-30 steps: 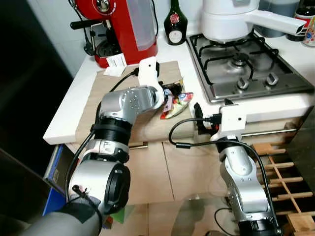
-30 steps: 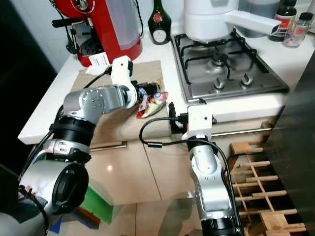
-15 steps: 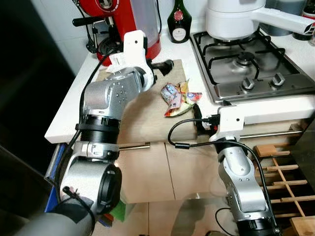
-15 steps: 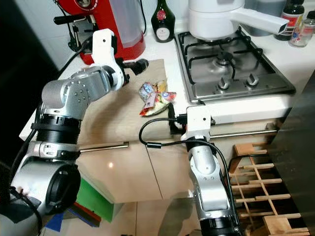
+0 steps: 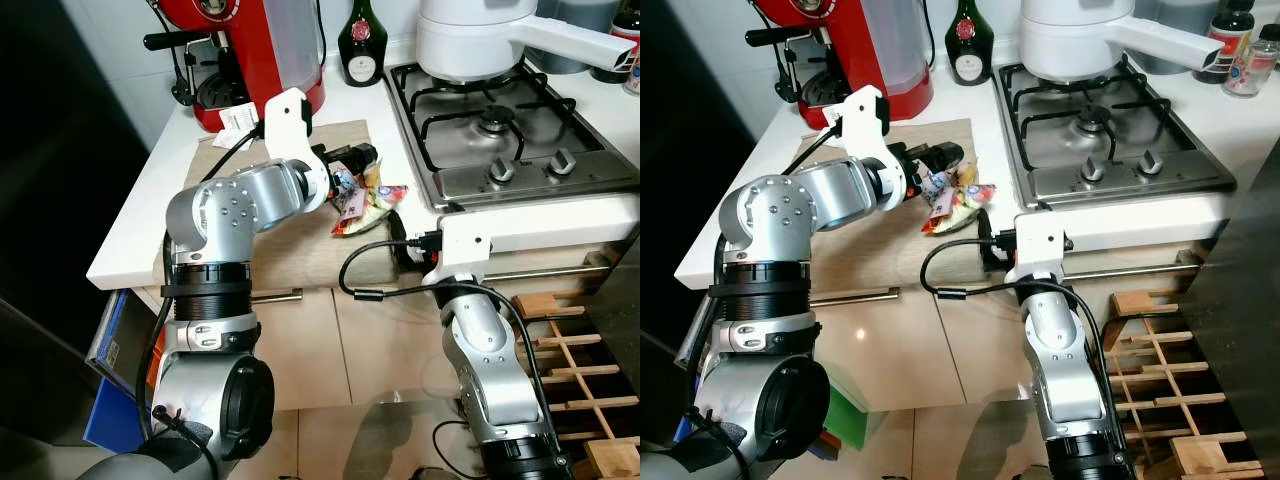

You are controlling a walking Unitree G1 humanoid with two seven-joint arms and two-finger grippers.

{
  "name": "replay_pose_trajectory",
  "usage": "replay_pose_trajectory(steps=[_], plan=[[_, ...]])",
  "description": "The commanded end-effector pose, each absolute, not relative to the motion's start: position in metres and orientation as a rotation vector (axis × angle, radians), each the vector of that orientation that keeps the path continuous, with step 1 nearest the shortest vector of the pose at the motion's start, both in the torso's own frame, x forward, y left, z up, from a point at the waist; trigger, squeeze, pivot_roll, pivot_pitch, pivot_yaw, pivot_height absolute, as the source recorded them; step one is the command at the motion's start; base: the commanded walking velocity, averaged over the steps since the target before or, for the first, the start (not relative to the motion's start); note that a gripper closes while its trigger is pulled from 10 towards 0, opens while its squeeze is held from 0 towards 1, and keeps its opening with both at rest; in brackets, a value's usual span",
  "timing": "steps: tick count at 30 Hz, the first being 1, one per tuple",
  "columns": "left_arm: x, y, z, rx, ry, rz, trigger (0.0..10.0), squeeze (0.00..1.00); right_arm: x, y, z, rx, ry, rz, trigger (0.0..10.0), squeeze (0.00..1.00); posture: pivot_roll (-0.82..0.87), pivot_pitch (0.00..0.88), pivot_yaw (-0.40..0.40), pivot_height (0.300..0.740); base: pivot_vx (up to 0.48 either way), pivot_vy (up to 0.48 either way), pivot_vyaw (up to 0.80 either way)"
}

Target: Restocking fridge

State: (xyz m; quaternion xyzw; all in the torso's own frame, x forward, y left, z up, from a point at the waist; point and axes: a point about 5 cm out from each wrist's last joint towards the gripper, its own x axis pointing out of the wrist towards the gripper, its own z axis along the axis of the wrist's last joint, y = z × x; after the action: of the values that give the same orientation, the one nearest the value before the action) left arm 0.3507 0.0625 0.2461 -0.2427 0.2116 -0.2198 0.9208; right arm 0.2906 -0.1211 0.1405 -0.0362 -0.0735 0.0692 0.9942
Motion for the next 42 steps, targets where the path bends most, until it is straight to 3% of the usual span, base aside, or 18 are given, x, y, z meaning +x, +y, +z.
replay_pose_trajectory(steps=[1,10,27,42], plan=[[0.349,0.065,0.243,-0.493,0.475,-0.419,10.0,0.00,0.291,-0.115,0.142,-0.073,-0.157,0.166,10.0,0.00,-0.09,0.000,0.155,0.740,0.000,0.000,0.00],[0.348,0.069,0.232,-0.533,0.515,-0.378,10.0,0.00,0.291,-0.114,0.142,-0.072,-0.160,0.168,10.0,0.00,-0.09,0.000,0.157,0.740,0.000,0.000,0.00],[0.350,0.034,0.220,-0.717,0.605,-0.474,10.0,0.00,0.287,-0.117,0.142,-0.082,-0.162,0.150,10.0,0.00,-0.14,0.000,0.174,0.740,0.000,0.000,0.00],[0.357,0.000,0.200,-0.722,0.660,-0.531,10.0,0.00,0.283,-0.121,0.142,-0.085,-0.157,0.127,10.0,0.00,-0.18,0.000,0.194,0.740,0.000,0.000,0.00]])
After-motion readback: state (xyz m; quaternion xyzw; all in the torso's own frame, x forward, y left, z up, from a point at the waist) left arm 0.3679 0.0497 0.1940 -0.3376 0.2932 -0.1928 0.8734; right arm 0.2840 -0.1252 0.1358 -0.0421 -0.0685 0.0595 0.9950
